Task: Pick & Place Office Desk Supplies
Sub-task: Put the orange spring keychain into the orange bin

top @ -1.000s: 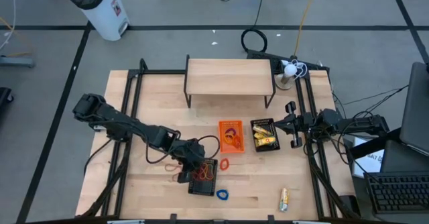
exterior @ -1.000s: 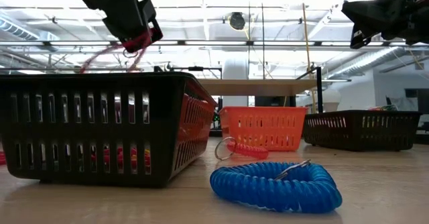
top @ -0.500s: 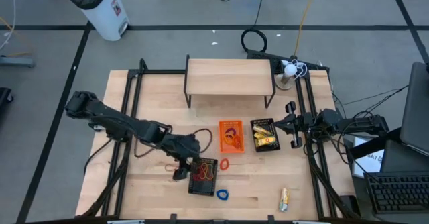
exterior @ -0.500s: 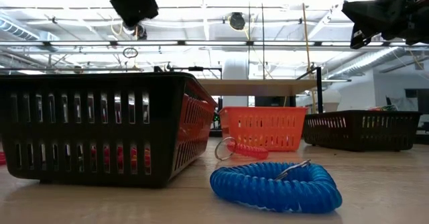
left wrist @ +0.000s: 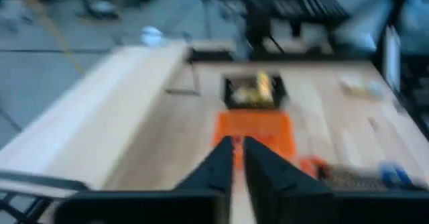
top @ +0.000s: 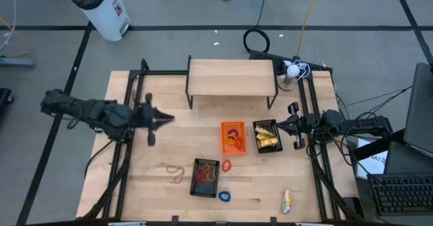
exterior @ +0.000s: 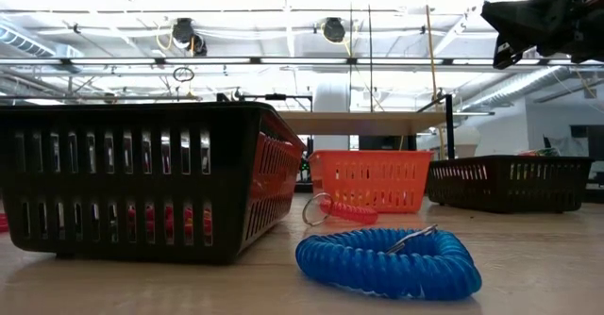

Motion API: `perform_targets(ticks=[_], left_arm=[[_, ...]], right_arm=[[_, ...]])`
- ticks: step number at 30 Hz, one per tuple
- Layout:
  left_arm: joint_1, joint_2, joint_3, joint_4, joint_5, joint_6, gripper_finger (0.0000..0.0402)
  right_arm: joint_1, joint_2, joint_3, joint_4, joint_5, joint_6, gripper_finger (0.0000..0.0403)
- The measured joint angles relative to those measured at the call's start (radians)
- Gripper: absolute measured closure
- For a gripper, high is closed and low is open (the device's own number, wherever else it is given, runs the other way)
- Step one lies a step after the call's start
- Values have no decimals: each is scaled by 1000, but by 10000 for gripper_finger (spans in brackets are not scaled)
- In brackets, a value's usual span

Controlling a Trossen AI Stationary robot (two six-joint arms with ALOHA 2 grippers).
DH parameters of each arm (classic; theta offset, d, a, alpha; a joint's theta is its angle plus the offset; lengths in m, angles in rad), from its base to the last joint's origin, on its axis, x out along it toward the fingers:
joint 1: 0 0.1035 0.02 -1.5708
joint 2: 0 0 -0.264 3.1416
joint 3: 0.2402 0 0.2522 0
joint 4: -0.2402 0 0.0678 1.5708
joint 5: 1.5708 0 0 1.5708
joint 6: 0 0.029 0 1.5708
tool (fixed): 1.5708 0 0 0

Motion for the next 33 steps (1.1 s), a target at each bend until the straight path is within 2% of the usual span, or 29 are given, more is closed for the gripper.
perform_targets(ticks=[3, 7, 12, 14, 21, 24, 26, 30, 33], left_arm=[[98, -103, -139, 161, 14, -21, 392], [248, -183, -255, 174, 107, -29, 398], [372, -320, -371, 312, 327, 28, 398], [398, -386, -396, 300, 366, 26, 399], [400, -595, -405, 103, 371, -2, 399], [375, -682, -443, 67, 372, -27, 400], [360, -730, -474, 66, 377, -33, 400], [335, -732, -523, 90, 382, -47, 400], [314, -732, -570, 188, 393, -30, 400]], right_arm=[[0, 0, 0, 0, 1, 0, 399], [0, 0, 0, 0, 1, 3, 399], [0, 0, 0, -1, 0, 3, 399], [0, 0, 0, -1, -1, 3, 399], [0, 0, 0, -4, -1, 3, 399], [0, 0, 0, -3, -1, 3, 399], [0, 0, 0, -1, 1, 1, 399], [0, 0, 0, -1, 3, 3, 399], [0, 0, 0, -1, 1, 3, 399]])
